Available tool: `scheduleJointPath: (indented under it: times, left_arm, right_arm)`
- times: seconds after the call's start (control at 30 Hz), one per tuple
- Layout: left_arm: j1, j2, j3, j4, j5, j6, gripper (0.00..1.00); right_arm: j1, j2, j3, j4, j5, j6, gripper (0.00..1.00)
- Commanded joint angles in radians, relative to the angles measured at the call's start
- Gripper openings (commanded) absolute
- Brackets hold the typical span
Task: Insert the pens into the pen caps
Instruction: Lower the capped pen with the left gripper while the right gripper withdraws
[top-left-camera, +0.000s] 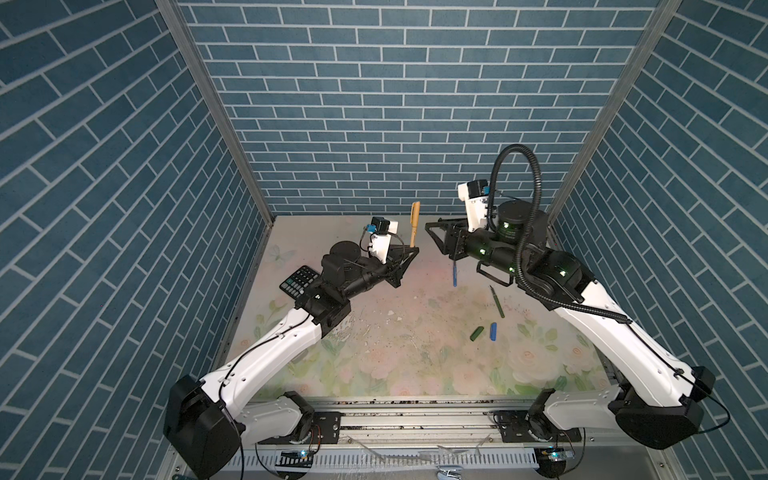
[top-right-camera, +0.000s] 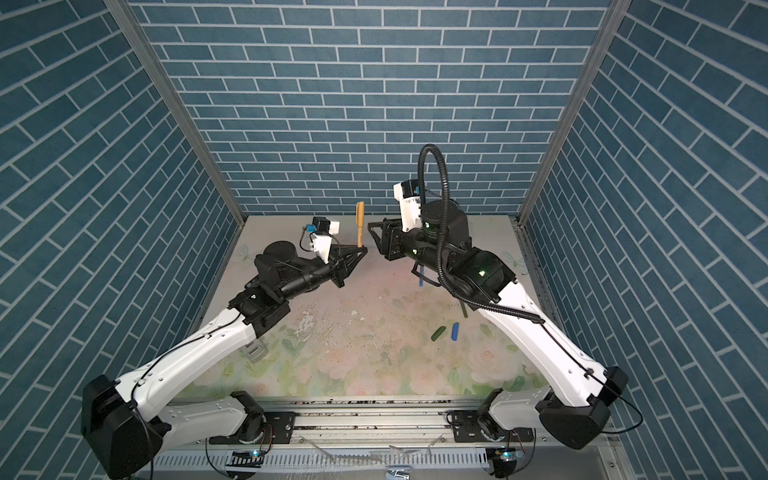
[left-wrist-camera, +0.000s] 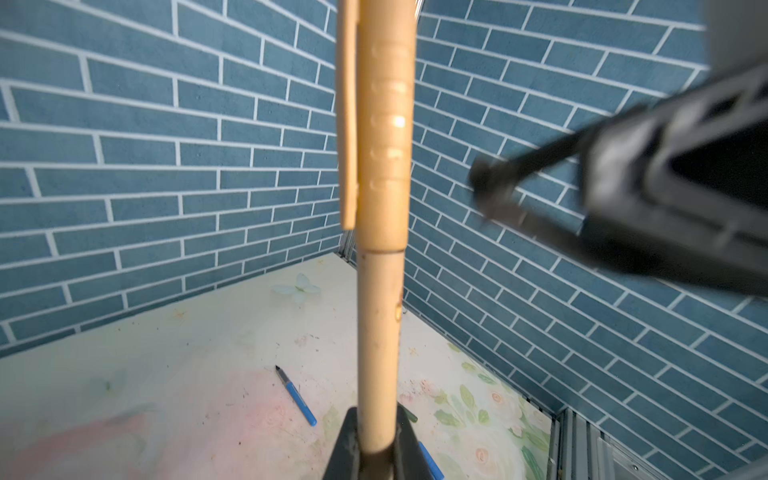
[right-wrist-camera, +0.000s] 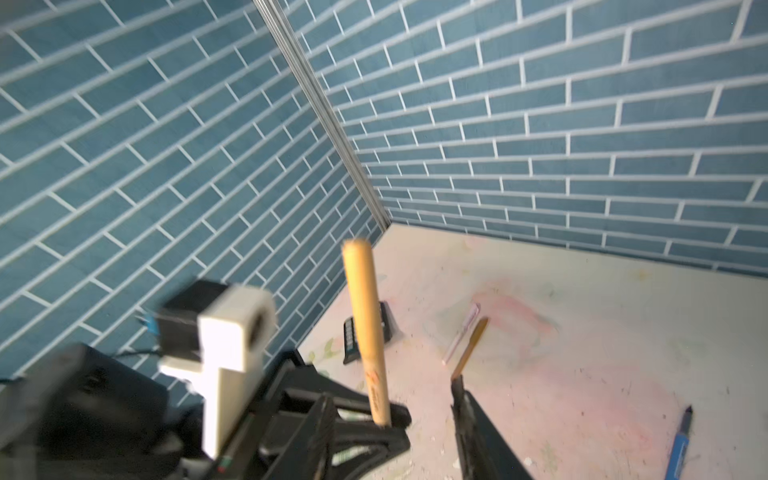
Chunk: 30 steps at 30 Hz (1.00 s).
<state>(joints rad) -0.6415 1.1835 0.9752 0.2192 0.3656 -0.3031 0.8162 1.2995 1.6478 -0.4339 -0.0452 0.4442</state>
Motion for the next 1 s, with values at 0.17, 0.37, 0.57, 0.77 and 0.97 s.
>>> scheduleJointPath:
  times: [0.17,0.37,0.57,0.77,0.97]
  left_arm:
    - [0.024,0.089,0.004,-0.169,-0.115,-0.071,0.00]
    - [0.084,0.392,0.245,-0.491,-0.181,-0.125,0.00]
    - [0.139,0.655,0.369,-0.628,-0.220,-0.168,0.03]
    - [0.144,0.849,0.529,-0.743,-0.272,-0.140,0.06]
    - [0.144,0.927,0.583,-0.744,-0.293,-0.185,0.11]
  right_arm:
    - [-0.003,-0.268,-0.260,-0.006,0.164,0.011,0.49]
    - [-0.004,-0.485,-0.525,-0.092,0.266,0.146,0.49]
    - [-0.005,-0.632,-0.648,-0.195,0.344,0.225,0.49]
    - [-0.005,-0.664,-0.684,-0.260,0.354,0.231,0.49]
    - [-0.005,-0.697,-0.714,-0.299,0.374,0.231,0.49]
